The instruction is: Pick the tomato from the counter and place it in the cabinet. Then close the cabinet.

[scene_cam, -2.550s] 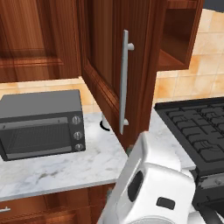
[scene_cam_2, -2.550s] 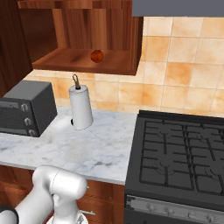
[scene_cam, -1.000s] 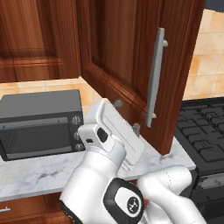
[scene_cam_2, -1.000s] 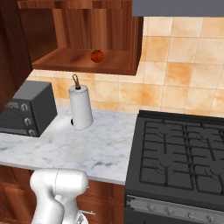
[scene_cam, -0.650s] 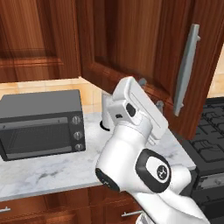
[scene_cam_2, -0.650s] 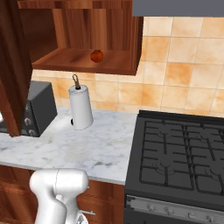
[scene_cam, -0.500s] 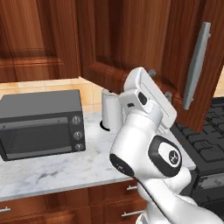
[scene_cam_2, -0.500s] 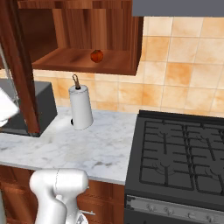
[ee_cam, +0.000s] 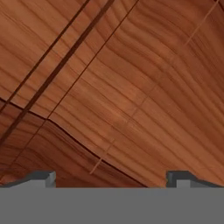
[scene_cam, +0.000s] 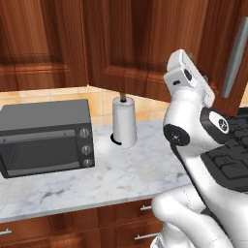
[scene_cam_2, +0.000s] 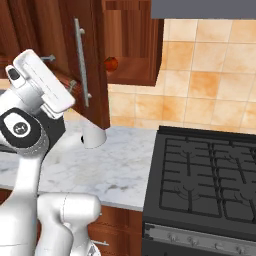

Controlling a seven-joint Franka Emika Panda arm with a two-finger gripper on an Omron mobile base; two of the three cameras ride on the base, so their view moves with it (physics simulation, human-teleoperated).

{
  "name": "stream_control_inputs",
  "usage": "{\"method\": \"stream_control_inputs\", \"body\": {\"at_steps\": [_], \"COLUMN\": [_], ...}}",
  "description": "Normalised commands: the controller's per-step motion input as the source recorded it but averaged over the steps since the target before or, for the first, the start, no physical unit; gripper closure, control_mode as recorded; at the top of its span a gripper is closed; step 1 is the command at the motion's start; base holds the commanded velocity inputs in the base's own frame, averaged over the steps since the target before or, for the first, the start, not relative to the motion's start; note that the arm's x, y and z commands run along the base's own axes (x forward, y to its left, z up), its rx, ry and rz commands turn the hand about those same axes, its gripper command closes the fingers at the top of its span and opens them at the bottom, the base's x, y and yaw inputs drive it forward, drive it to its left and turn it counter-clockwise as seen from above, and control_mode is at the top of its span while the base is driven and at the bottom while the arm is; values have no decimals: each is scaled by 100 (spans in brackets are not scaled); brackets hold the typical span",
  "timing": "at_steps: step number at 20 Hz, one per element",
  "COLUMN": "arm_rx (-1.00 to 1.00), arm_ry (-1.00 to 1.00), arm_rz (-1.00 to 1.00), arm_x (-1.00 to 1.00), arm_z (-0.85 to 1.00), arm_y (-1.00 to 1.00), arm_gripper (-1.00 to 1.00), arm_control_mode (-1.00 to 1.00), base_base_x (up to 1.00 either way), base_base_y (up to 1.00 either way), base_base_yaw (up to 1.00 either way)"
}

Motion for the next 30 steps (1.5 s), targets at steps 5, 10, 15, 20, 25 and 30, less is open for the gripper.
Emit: {"method": "stream_control_inputs", "body": {"at_steps": [5, 10, 15, 20, 25, 30], "arm_rx": [0, 0, 0, 0, 0, -2], "arm_ry": [14, 24, 30, 33, 31, 23], "arm_rz": [21, 25, 26, 26, 23, 17], "arm_x": [98, 97, 100, 100, 97, 72], "arm_z": [32, 18, -6, -27, -17, -24], "arm_y": [-55, -44, -29, -18, -4, 0], "arm_gripper": [-100, -100, -100, -100, -100, -100], "arm_control_mode": [-100, -100, -100, -100, -100, -100], "base_base_x": [0, 0, 0, 0, 0, 0], "base_base_y": [0, 0, 0, 0, 0, 0], "base_base_yaw": [0, 0, 0, 0, 0, 0]}}
